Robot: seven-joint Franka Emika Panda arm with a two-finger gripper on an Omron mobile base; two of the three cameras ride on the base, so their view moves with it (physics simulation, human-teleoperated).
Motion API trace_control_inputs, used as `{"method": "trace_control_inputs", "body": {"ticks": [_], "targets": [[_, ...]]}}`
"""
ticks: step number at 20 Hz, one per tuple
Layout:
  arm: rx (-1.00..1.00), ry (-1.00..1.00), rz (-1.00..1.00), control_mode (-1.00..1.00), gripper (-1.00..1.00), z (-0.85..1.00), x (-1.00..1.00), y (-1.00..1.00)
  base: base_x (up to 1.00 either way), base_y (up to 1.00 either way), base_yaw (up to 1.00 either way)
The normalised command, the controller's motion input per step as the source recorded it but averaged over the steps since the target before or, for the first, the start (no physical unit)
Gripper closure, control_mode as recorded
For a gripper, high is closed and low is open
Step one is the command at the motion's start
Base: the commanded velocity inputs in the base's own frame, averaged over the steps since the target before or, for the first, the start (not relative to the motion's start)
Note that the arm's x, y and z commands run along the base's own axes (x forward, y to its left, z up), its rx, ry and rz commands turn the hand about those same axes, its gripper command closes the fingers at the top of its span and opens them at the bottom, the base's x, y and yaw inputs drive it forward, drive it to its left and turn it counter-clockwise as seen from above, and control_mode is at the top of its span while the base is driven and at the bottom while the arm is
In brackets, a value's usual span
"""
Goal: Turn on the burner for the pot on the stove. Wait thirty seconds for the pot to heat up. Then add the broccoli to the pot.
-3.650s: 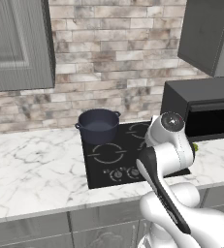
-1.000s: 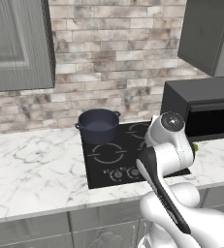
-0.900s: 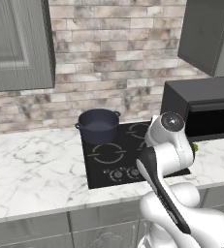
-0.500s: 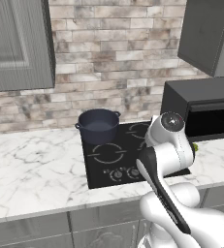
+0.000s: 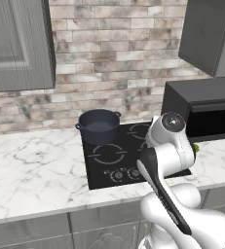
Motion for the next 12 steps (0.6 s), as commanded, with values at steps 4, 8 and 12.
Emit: {"method": "trace_control_inputs", "body": {"ticks": [4,8,12], "targets": [[0.00,0.00,0.00,-1.00,-1.00,0.00,0.00,0.00,0.00,0.00,0.00],[0.00,0.00,0.00,-1.00,-1.00,0.00,0.00,0.00,0.00,0.00,0.00],[0.00,0.00,0.00,-1.00,-1.00,0.00,0.00,0.00,0.00,0.00,0.00]]}}
